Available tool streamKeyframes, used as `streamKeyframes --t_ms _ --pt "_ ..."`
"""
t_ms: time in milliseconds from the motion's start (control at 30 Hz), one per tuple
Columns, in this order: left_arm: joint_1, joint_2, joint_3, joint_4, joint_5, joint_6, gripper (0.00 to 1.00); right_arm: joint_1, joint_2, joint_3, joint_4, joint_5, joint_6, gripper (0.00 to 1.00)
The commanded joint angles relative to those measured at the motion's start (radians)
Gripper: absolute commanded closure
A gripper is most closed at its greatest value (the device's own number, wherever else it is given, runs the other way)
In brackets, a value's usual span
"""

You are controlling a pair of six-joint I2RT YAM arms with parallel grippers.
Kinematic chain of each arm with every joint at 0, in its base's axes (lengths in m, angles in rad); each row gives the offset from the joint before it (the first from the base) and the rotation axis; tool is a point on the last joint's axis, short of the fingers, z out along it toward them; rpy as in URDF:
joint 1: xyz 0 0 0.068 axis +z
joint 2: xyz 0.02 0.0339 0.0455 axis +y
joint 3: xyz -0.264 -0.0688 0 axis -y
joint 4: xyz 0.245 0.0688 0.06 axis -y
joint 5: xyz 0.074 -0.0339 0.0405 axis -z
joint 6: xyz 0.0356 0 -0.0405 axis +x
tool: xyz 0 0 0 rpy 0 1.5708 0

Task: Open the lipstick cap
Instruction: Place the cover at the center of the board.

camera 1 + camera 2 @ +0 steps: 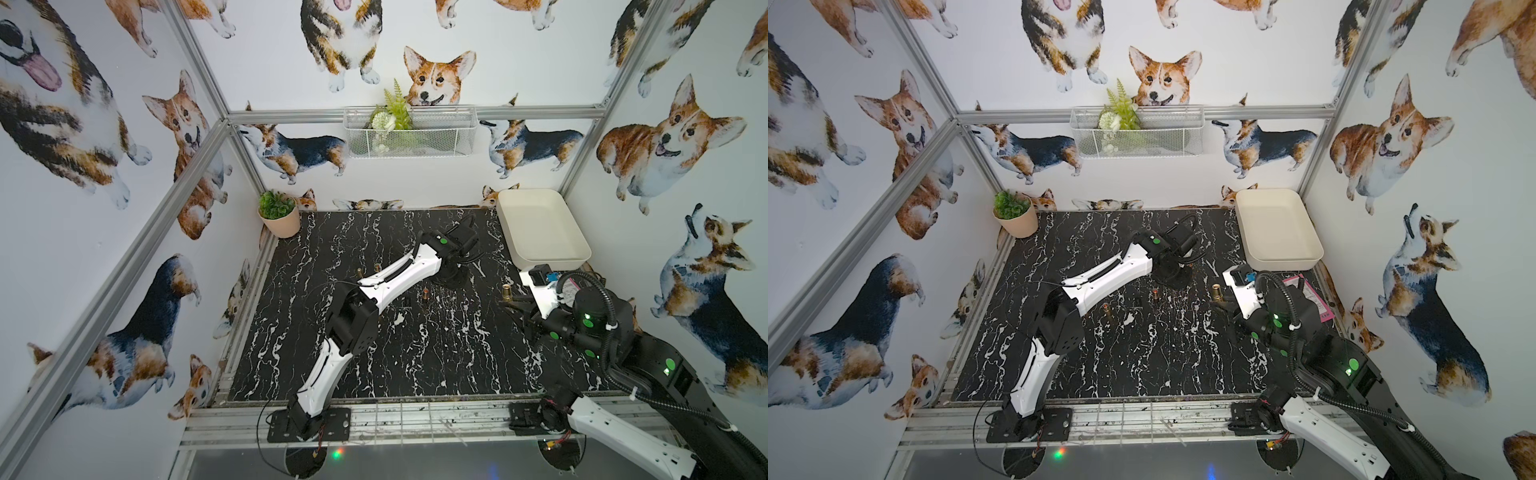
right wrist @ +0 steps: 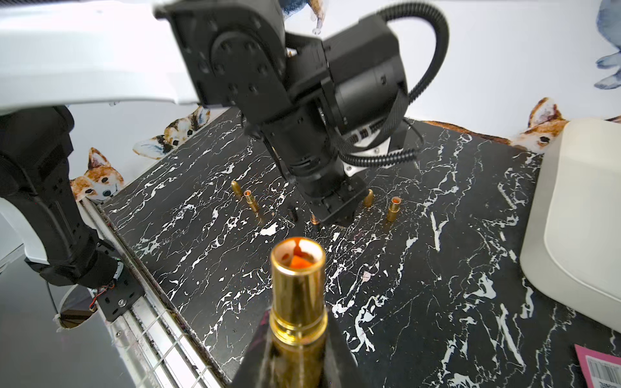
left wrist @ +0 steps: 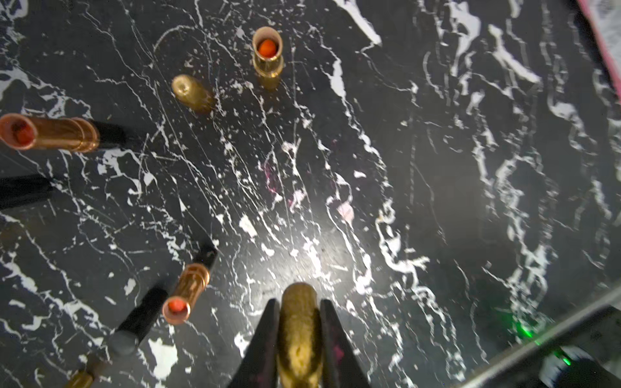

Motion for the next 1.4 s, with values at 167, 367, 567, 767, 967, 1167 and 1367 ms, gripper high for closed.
streamKeyframes --t_ms 167,367,567,767,967,1167,1367 --pt "-0.014 0.044 -0.088 0.174 -0.123 -0.001 1.0 -0.001 0.007 -0.026 0.005 0.029 0.009 0.98" --pt "-0.015 0.077 -0.126 0.191 -0.148 -0.019 1.0 0.0 0.043 -0.031 0.012 0.034 -0.016 0.97" --pt "-0.023 0.084 -0.169 0.214 -0.17 -0.013 1.0 -0.001 0.048 -0.039 0.023 0.031 -0.025 0.97" --pt "-0.023 0.088 -0.179 0.231 -0.169 -0.005 1.0 0.0 0.056 -0.042 0.023 0.031 -0.029 0.97" --pt "-0.023 0.105 -0.165 0.218 -0.162 -0.006 0.93 -0.001 0.057 -0.041 0.023 0.041 -0.038 0.97" --pt "-0.026 0.103 -0.17 0.214 -0.167 -0.023 0.87 0.0 0.063 -0.044 0.024 0.041 -0.042 0.97" --pt "-0.026 0.1 -0.168 0.205 -0.168 -0.024 0.78 -0.001 0.069 -0.047 0.029 0.043 -0.049 0.97"
